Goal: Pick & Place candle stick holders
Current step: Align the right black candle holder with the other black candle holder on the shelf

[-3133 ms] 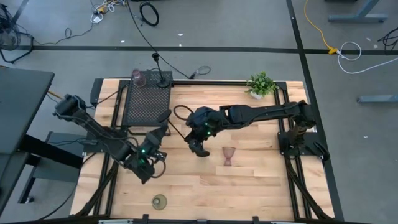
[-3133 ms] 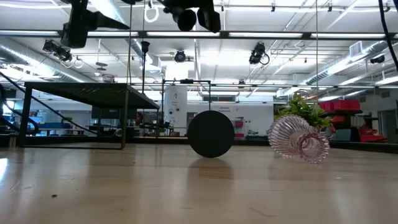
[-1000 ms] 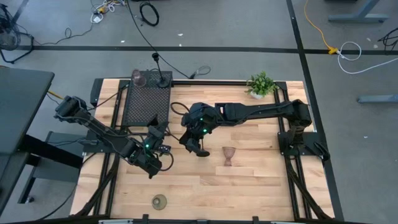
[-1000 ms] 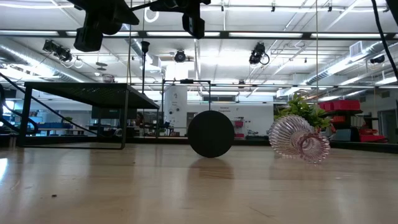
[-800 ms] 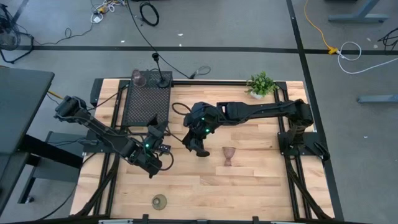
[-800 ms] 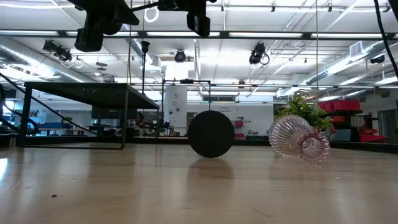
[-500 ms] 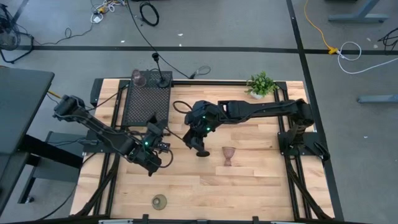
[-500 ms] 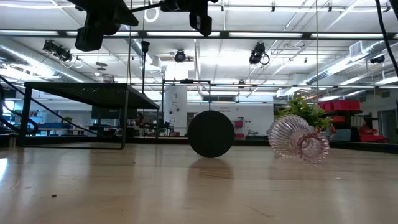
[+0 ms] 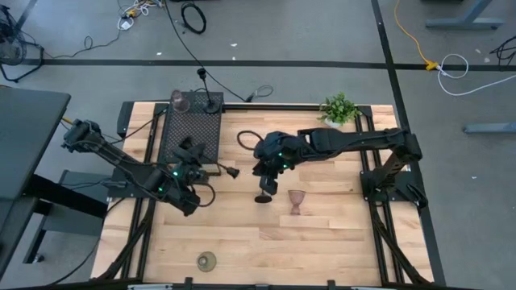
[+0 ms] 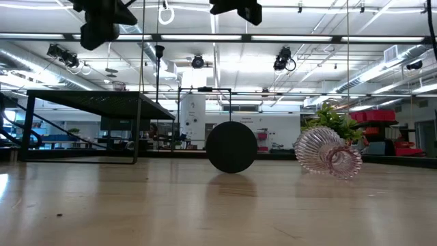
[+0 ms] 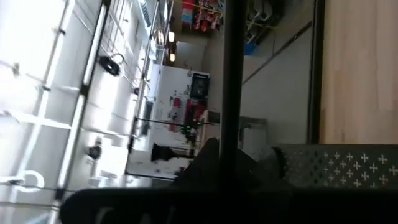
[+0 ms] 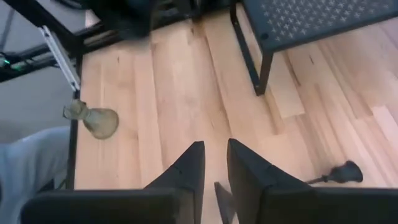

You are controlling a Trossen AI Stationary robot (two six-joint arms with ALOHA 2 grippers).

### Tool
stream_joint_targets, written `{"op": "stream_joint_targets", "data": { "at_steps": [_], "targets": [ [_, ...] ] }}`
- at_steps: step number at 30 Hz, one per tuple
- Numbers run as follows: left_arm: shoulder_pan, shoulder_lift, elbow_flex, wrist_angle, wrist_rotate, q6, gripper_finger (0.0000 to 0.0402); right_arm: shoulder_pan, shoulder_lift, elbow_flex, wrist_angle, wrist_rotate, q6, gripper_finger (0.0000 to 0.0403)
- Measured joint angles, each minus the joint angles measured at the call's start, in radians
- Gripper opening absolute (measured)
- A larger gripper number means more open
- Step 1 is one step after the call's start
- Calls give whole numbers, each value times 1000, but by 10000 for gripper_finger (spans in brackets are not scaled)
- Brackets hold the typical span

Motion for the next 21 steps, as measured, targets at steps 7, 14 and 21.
{"op": "stream_joint_targets", "data": {
  "at_steps": [7, 14, 21],
  "targets": [
    [10, -152, 0, -121, 217, -445, 0, 45, 1, -24, -19, 146, 24, 68],
    [28, -298, 0, -282, 325, -798, 0, 87, -1, -122, 1, 302, 69, 68],
    [-15, -431, -4, -287, 327, -872, 0, 116, -2, -237, 131, 307, 78, 68]
  ]
}}
